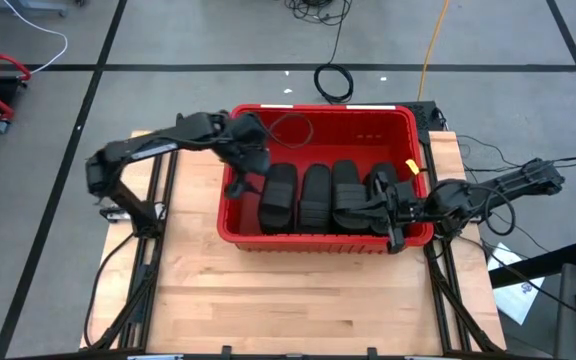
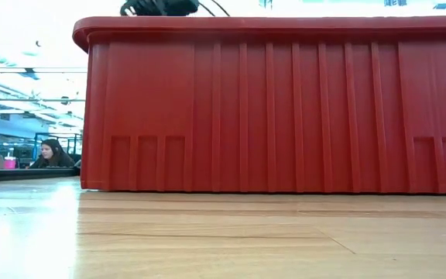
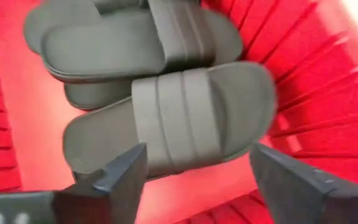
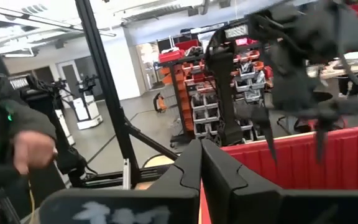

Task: Pick and place slides into bin
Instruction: Return to Home Position

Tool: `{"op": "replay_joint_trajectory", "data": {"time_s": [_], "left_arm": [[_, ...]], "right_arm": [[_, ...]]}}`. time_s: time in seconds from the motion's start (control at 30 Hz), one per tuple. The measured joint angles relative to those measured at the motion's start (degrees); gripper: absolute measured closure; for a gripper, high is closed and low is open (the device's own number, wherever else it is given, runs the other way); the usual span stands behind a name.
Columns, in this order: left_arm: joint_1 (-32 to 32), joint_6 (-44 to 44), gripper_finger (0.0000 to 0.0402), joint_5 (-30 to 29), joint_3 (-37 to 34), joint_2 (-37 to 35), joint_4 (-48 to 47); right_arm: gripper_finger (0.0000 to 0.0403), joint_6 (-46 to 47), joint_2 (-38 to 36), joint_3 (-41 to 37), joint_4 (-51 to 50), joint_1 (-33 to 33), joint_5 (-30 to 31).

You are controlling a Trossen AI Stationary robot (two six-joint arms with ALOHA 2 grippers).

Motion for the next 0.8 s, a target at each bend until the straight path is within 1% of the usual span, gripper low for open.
{"op": "replay_joint_trajectory", "data": {"time_s": [0.07,0.1,0.17,0.27,0.3,0.33,0.43,0.5,0.57,0.63,0.67,0.7,0.8], "left_arm": [[-0.05,-1.11,0.0159,0.83,0.00,-3.28,-0.94],[-0.25,-1.68,0.0185,1.14,0.00,-4.98,-1.15],[-0.37,-2.26,0.0249,3.47,0.06,-8.53,-0.84],[0.18,-2.48,0.0360,10.86,0.09,-13.80,1.88],[0.51,-3.36,0.0380,13.65,0.09,-15.38,3.58],[0.94,-5.29,0.0386,15.94,0.11,-16.99,5.88],[1.28,-11.75,0.0387,16.92,0.12,-21.79,12.05],[1.27,-14.92,0.0396,18.26,-0.46,-24.84,15.58],[1.20,-19.28,0.0399,19.47,-3.55,-28.29,20.31],[1.11,-23.98,0.0400,19.63,-9.73,-32.49,27.67],[0.94,-27.16,0.0400,19.64,-13.79,-34.75,32.85],[0.68,-31.24,0.0401,19.39,-18.76,-37.15,39.96],[-2.04,-46.69,0.0401,15.81,-35.69,-42.76,70.44]], "right_arm": [[0.0403,-0.61,-0.47,0.00,-0.75,0.00,0.04],[0.0403,-0.67,-0.82,0.00,-1.27,0.00,0.04],[0.0403,-0.74,-1.88,-0.01,-2.53,0.00,0.01],[0.0403,-1.03,-4.12,-0.02,-2.58,0.00,-0.02],[0.0403,-1.57,-5.14,-0.02,-2.64,0.00,0.02],[0.0403,-2.32,-6.27,-0.02,-2.88,0.00,0.14],[0.0403,-4.00,-10.36,-0.02,-6.29,0.02,1.84],[0.0403,-4.18,-13.13,0.00,-11.81,0.00,3.01],[0.0403,-3.73,-15.70,0.00,-18.83,0.00,4.21],[0.0403,-2.60,-17.69,-0.04,-24.11,0.00,6.50],[0.0403,-2.65,-18.63,-0.44,-24.50,0.00,7.34],[0.0403,-3.29,-19.58,-1.08,-23.88,-0.03,7.55],[0.0403,-5.32,-22.81,-4.89,-19.52,-0.02,7.54]]}}
